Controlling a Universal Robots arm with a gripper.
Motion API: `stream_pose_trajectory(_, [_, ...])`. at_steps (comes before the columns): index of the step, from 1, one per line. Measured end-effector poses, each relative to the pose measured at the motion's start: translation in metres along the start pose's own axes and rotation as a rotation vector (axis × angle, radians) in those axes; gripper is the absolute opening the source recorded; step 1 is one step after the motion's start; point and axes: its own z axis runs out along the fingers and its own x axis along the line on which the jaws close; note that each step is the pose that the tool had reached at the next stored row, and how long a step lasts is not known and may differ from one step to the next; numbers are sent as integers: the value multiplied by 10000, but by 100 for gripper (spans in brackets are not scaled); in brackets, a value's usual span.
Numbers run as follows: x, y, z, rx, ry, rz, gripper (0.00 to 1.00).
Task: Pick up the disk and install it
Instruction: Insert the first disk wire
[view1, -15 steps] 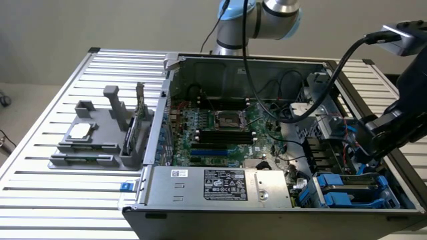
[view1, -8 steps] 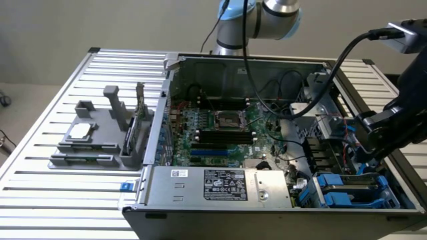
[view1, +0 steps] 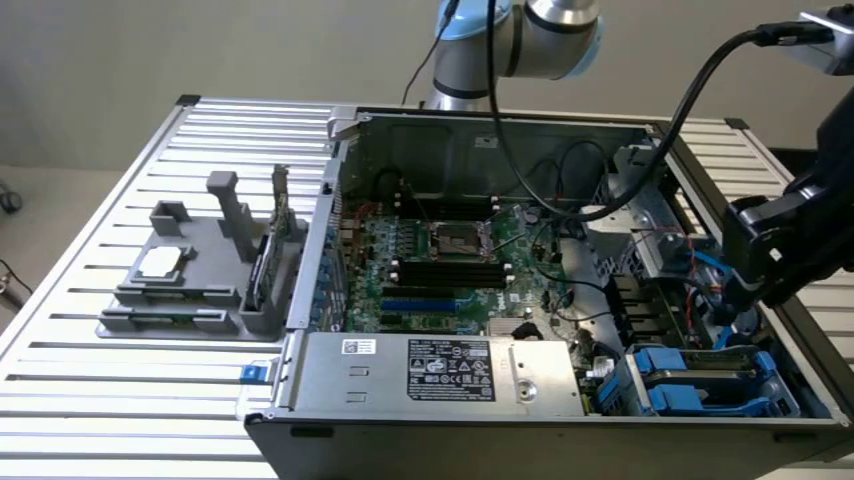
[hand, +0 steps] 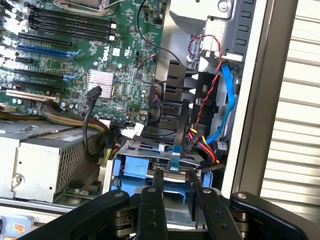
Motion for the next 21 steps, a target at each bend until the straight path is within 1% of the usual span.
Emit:
stream_pose_trajectory(3, [-18, 9, -18, 18, -3, 154, 31])
stream_pose_trajectory(7, [-72, 10, -19, 83, -1, 375, 31])
stream_pose_trajectory(10, [-96, 10, -14, 104, -5, 633, 31])
stream_pose_trajectory(15, [-104, 7, 27, 118, -22, 1328, 31])
stream_pose_trajectory(21, [-105, 5, 98, 143, -47, 2362, 31])
